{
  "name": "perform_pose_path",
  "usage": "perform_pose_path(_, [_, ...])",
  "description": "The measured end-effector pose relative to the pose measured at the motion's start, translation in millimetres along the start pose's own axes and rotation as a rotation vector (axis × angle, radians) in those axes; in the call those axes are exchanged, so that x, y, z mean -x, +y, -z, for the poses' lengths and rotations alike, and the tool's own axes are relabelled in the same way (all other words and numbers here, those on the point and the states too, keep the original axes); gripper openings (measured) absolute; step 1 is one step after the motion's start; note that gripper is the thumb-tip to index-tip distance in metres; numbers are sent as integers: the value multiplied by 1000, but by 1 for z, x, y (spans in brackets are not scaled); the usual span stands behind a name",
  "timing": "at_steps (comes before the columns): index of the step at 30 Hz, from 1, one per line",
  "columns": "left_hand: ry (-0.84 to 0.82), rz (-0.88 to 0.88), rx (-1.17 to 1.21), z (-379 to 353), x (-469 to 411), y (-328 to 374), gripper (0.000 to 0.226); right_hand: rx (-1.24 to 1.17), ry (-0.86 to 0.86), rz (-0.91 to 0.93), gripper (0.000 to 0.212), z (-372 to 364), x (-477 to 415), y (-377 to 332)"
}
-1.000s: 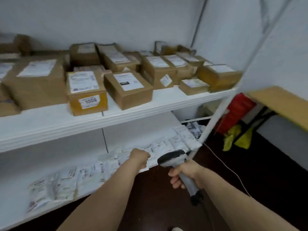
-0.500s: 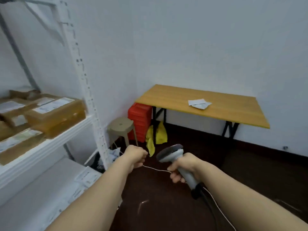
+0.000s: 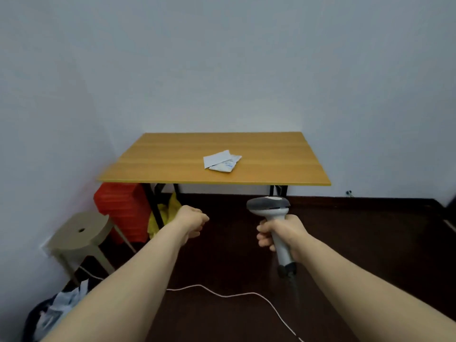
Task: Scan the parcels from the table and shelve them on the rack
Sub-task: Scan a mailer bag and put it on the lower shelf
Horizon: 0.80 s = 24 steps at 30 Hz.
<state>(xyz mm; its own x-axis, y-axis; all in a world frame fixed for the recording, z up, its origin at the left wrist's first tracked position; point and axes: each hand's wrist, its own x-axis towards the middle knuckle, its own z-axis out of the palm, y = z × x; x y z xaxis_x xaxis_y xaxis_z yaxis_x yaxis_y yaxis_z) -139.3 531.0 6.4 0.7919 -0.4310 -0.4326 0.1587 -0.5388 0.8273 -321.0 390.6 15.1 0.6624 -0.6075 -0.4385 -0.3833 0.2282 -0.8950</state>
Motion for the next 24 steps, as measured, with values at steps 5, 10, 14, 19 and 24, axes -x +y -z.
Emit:
perform_pose_path(5, [-9, 2, -75, -11, -125, 38, 43, -47, 87, -19, 7, -1, -97, -27])
perform_pose_path(10, [-46, 56, -142, -16, -262, 82, 56, -68, 164, -57, 7, -18, -213, -71])
perform_pose_path(14, [-80, 24, -255, -20, -352, 120, 52, -74, 183, -92, 9, -27, -294, -107])
perform_pose_path(19, [-41, -37, -393, -36, -435, 145, 31, -69, 212, -136, 9, -25, -365, -129])
perform_pose_path(24, [-22, -21, -550, -59, -499, 152, 55, -82, 217, -164, 12, -22, -429, -141])
